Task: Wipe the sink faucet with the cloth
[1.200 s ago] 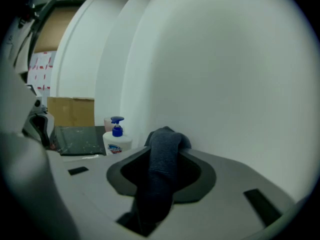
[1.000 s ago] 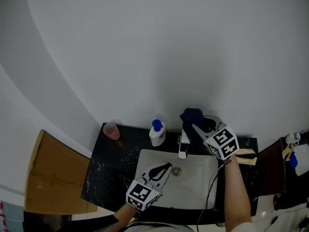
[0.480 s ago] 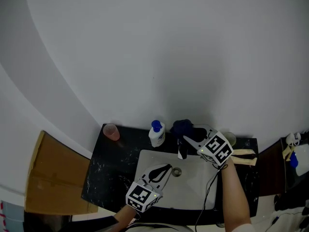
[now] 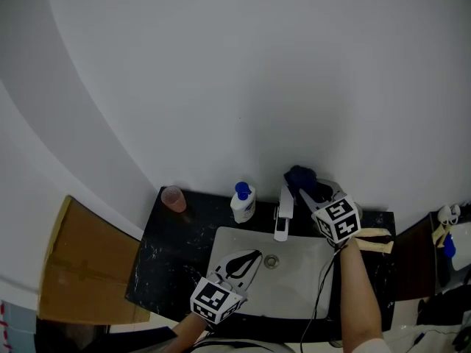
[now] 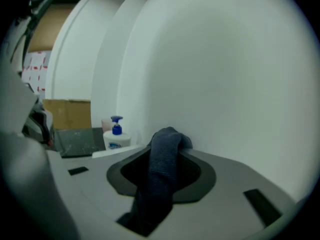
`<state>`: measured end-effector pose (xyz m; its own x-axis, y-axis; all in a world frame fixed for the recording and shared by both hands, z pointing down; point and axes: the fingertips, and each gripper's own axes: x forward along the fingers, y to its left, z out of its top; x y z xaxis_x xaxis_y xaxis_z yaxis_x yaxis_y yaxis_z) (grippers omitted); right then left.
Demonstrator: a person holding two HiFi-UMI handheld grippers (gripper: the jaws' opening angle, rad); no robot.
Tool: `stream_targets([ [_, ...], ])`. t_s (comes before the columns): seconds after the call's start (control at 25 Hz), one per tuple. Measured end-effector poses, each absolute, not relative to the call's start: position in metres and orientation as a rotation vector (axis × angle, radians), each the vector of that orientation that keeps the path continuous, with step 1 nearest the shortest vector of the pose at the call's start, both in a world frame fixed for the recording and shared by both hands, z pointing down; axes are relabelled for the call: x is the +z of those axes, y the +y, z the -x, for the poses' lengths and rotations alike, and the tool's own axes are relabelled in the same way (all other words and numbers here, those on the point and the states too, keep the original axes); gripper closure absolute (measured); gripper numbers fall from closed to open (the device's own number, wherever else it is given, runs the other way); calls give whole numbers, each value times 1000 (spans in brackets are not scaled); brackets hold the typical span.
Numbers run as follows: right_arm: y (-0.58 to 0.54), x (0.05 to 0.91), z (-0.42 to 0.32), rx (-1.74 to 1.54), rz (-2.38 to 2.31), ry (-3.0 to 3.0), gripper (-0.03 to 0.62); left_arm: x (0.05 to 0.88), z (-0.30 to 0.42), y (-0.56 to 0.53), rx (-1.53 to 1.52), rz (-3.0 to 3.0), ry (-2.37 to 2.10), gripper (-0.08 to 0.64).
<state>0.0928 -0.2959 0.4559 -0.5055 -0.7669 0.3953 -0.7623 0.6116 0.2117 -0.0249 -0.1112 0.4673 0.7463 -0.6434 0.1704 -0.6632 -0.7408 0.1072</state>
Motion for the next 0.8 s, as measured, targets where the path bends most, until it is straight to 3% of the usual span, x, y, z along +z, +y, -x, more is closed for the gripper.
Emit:
stream_targets([
  [0.24,-245,410,-57,-132,-946,-2603,469,466,20,-112,171,-2786,-1031,543],
  [0.48,-223,442,-19,-181,-695,-2503,469,465,15,-110,156,-2792,-1024,544],
  [0.8,-280,458,-44,-18,-902,-2472,469,462,20,-107,162,-2785,-1050,543],
])
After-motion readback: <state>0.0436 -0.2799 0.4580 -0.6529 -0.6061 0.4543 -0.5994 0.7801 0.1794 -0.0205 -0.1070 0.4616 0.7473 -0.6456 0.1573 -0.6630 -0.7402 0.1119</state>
